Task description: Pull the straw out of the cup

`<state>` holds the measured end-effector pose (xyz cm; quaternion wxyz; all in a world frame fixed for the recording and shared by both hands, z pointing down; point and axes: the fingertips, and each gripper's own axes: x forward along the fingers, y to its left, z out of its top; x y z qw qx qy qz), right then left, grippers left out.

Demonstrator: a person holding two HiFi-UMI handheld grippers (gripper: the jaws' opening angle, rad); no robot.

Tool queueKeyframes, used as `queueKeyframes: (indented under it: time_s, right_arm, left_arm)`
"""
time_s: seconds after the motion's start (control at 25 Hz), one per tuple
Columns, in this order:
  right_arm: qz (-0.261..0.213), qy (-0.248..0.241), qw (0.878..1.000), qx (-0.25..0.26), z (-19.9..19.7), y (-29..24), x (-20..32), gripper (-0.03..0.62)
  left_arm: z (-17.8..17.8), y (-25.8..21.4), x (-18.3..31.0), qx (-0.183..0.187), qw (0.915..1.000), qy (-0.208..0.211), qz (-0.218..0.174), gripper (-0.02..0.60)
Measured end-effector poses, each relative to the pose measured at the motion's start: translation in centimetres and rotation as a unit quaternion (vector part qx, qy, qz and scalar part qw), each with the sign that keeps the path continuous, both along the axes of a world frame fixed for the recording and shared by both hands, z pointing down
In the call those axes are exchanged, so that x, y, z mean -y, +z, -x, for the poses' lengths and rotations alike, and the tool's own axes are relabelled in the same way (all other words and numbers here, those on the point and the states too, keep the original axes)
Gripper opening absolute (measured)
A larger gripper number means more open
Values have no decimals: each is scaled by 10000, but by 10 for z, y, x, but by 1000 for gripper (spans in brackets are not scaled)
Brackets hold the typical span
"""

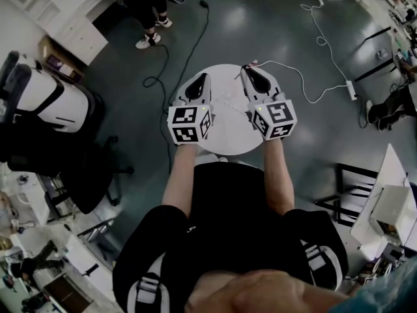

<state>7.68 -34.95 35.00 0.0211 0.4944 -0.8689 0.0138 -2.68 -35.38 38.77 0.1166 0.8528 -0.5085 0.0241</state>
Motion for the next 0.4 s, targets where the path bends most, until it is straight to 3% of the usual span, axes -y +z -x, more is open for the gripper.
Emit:
queueKeyframes:
  time_s: [0.4]
  right_arm:
    - [-44,30,10000,-2,-2,-4,0,34]
  left_arm:
    - [-4,-8,0,-18,9999,57,-115,9]
